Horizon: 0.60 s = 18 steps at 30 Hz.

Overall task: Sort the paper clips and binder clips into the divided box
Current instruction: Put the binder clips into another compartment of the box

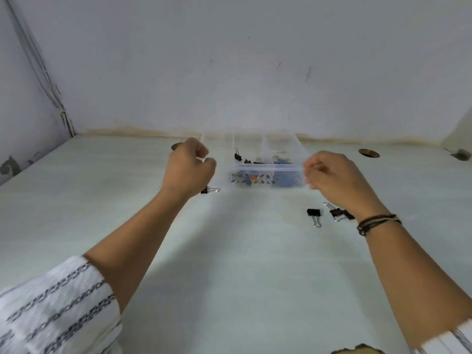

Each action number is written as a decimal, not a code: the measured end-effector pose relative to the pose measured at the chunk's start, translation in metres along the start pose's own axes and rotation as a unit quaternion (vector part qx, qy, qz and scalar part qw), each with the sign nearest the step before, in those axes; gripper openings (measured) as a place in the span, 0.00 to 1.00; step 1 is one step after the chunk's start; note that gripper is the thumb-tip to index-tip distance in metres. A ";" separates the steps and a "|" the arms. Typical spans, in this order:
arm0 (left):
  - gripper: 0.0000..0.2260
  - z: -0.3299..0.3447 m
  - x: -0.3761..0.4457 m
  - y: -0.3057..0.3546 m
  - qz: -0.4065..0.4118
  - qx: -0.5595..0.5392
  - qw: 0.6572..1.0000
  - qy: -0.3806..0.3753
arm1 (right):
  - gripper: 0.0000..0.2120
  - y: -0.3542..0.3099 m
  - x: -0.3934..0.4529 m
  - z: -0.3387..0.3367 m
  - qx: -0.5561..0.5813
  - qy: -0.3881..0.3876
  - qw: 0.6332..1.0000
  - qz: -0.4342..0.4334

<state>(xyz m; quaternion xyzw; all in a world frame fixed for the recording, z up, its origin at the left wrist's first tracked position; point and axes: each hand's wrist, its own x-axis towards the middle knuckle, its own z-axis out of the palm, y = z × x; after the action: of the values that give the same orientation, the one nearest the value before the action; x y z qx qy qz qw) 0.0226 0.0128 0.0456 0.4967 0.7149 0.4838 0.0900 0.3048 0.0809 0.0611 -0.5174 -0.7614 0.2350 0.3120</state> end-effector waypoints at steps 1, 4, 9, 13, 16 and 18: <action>0.12 0.004 -0.006 -0.014 -0.008 0.007 1.000 -0.001 | 0.07 0.008 -0.006 -0.004 -0.028 0.010 1.000 0.005; 0.17 0.016 -0.019 -0.042 -0.025 0.044 0.999 -0.014 | 0.08 0.026 -0.009 -0.019 -0.139 -0.017 0.990 0.026; 0.15 0.013 -0.012 -0.054 -0.052 0.050 0.997 -0.038 | 0.15 0.052 -0.003 -0.044 -0.203 -0.116 0.971 0.056; 0.09 0.016 -0.012 -0.060 -0.027 0.115 0.989 -0.088 | 0.18 0.064 -0.004 -0.045 -0.251 -0.199 0.944 0.078; 0.04 0.013 -0.010 -0.061 0.004 0.135 0.987 -0.091 | 0.19 0.066 -0.003 -0.041 -0.248 -0.209 0.944 0.066; 0.03 0.012 -0.011 -0.061 0.020 0.144 0.985 -0.095 | 0.20 0.064 -0.003 -0.039 -0.251 -0.206 0.943 0.075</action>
<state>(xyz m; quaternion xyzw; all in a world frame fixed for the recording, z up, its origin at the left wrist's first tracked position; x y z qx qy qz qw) -0.0030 0.0086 -0.0121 0.5627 0.7551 0.3278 0.0753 0.3750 0.1025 0.0440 -0.5749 -0.8023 0.1602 -0.0098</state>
